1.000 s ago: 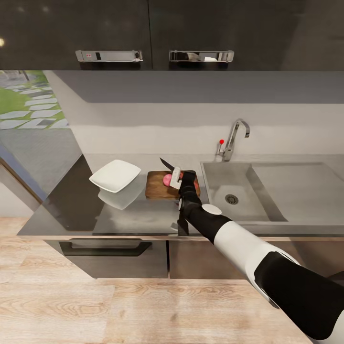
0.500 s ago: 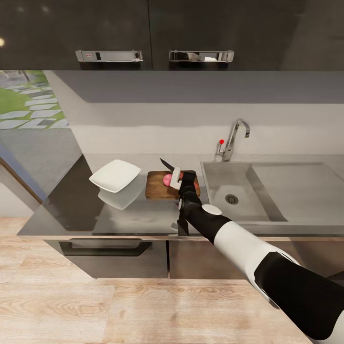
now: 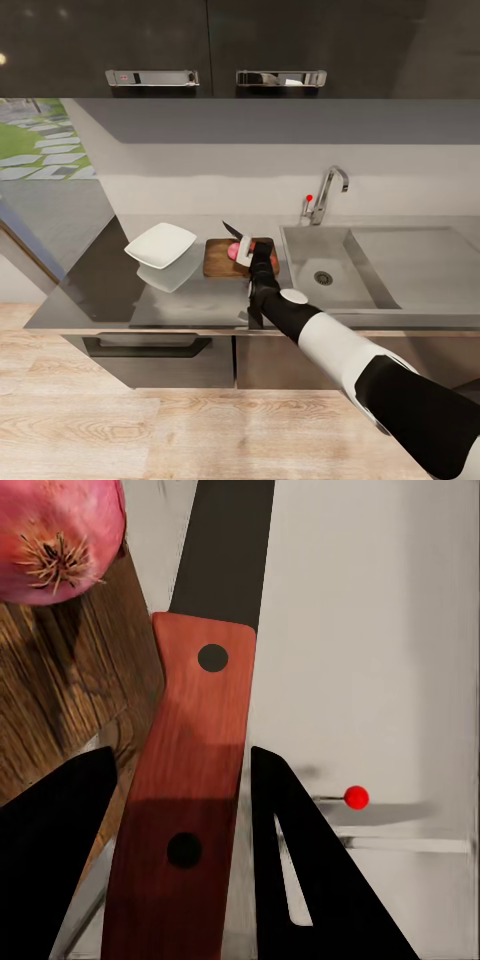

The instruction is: In the kitchen, take the Vidalia onion out of the sink, dice it on the chopping board with the paring knife, put the diced onion into the bowl on the countertop, then place both the paring knife and the chopping board into the sink.

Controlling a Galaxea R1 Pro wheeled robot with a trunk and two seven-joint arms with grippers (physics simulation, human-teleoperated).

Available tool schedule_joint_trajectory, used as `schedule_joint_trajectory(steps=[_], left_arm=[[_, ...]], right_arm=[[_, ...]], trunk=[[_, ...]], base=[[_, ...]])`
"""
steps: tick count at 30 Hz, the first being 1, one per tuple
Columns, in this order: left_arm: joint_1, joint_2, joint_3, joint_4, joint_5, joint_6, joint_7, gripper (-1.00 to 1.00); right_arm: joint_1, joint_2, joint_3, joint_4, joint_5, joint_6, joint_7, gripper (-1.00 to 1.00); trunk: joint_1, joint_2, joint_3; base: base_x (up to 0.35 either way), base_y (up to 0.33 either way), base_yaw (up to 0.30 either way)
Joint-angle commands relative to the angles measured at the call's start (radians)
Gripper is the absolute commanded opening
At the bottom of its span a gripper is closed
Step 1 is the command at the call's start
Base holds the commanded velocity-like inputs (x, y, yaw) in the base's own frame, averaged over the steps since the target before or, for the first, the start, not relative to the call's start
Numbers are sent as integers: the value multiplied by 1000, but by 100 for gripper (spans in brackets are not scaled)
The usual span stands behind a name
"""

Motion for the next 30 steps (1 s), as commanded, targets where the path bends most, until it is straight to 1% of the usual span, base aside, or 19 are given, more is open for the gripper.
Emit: schedule_joint_trajectory(steps=[1, 2, 7, 11, 15, 19, 26, 30], left_arm=[[-1, -1, -8, 4, 6, -6, 1, 100], [-1, -1, -8, 4, 6, -6, 1, 100], [-1, 0, -8, 4, 6, -7, 1, 100], [-1, -1, -8, 4, 6, -7, 1, 100], [-1, -1, -8, 4, 6, -6, 2, 100], [-1, -1, -8, 4, 6, -7, 2, 100], [-1, 0, -8, 4, 6, -7, 2, 100], [-1, 1, -8, 4, 5, -7, 2, 100]], right_arm=[[4, 0, 11, 0, 10, 14, -8, -100], [10, 0, 17, 0, 16, 20, -16, -100], [38, 0, 47, -26, 48, -5, -46, -100], [60, 0, 71, -47, 53, -26, -79, -100], [61, 0, 95, -69, 59, -42, -89, -100], [61, 0, 119, -90, 81, -42, -103, -100], [61, 0, 161, -128, 87, -41, -110, -100], [61, 0, 165, -157, 87, -41, -110, -100]], trunk=[[1, -2, -2], [1, -2, -2], [1, -2, -2], [1, -2, -2], [1, -2, -2], [1, -2, -2], [1, -2, -2], [1, -2, -2]], base=[[0, 0, 0], [0, 0, 0], [0, 0, 0], [0, 0, 0], [0, 0, 0], [31, -37, 0], [112, -122, 0], [23, -24, 0]])
